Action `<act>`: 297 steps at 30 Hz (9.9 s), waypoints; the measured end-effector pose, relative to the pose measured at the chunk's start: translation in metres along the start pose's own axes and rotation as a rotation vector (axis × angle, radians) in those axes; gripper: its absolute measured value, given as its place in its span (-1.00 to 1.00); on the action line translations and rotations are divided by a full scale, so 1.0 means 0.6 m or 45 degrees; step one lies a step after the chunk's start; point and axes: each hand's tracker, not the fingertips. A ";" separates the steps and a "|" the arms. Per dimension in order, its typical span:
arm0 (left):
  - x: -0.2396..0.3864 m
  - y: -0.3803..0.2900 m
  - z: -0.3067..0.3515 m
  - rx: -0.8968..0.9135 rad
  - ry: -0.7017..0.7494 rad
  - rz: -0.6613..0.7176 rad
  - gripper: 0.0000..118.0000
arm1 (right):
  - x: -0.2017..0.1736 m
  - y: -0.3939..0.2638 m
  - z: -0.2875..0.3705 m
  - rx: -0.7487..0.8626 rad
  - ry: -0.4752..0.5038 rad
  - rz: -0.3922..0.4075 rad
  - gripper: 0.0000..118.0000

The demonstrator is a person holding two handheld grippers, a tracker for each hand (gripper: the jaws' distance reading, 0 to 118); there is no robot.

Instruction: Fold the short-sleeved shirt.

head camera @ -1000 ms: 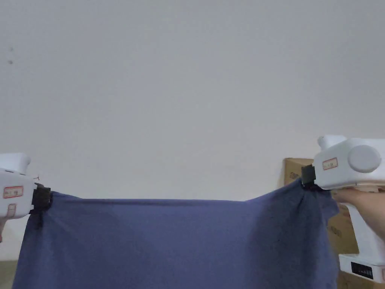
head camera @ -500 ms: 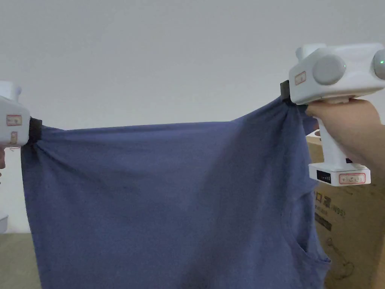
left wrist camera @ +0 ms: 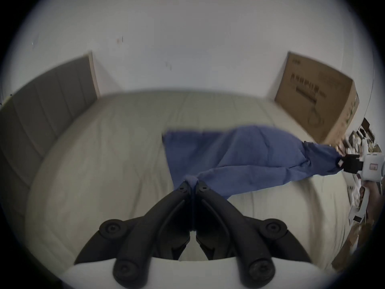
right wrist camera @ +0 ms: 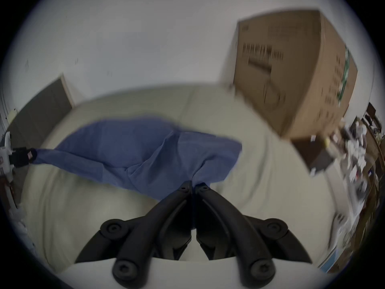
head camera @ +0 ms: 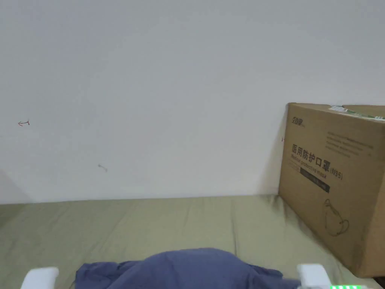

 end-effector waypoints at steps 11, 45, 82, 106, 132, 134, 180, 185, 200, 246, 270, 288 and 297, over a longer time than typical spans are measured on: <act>-0.083 -0.247 0.179 -0.219 -0.086 -0.061 -0.96 | 0.106 -0.296 0.238 -0.199 0.161 0.045 -0.99; 0.099 -0.284 0.544 0.850 -0.024 -0.037 -1.00 | -0.086 -0.284 0.546 1.042 0.167 -0.146 -1.00; -0.060 -0.346 0.375 0.043 -0.174 -0.124 -0.96 | 0.050 -0.309 0.410 0.195 0.225 -0.125 -0.47; -0.033 -0.346 0.396 0.027 -0.090 -0.067 -0.96 | 0.094 -0.377 0.346 -0.079 0.212 -0.108 -0.83; -0.083 -0.154 0.075 0.043 0.044 0.180 0.89 | 0.063 -0.111 0.035 0.100 -0.023 -0.314 0.96; -0.079 -0.158 0.109 0.050 0.040 0.165 0.90 | 0.059 -0.117 0.087 0.216 -0.020 -0.268 0.96; -0.029 -0.221 0.123 -0.338 -0.016 -0.069 -0.93 | 0.014 -0.213 0.352 0.440 0.313 -0.240 -1.00; -0.031 -0.182 0.160 -0.214 -0.003 -0.094 -0.93 | 0.109 -0.131 0.252 0.159 0.259 -0.329 -0.44; -0.020 -0.184 0.157 -0.292 0.015 -0.087 -0.93 | 0.146 -0.145 0.024 -0.345 0.028 -0.264 -0.70; 0.080 -0.221 0.420 0.477 -0.154 -0.124 -0.99 | -0.086 -0.215 0.442 0.588 0.238 -0.040 -0.96; -0.119 -0.040 -0.184 -0.439 -0.162 -0.042 0.85 | -0.039 -0.165 0.246 0.265 0.188 -0.009 -0.95; -0.042 -0.019 0.013 -0.123 -0.167 -0.182 -0.96 | 0.091 0.057 -0.056 -0.247 0.198 -0.181 0.97; -0.045 -0.032 0.032 -0.172 -0.142 -0.220 -0.96 | 0.096 0.041 -0.185 -0.589 -0.003 -0.180 0.54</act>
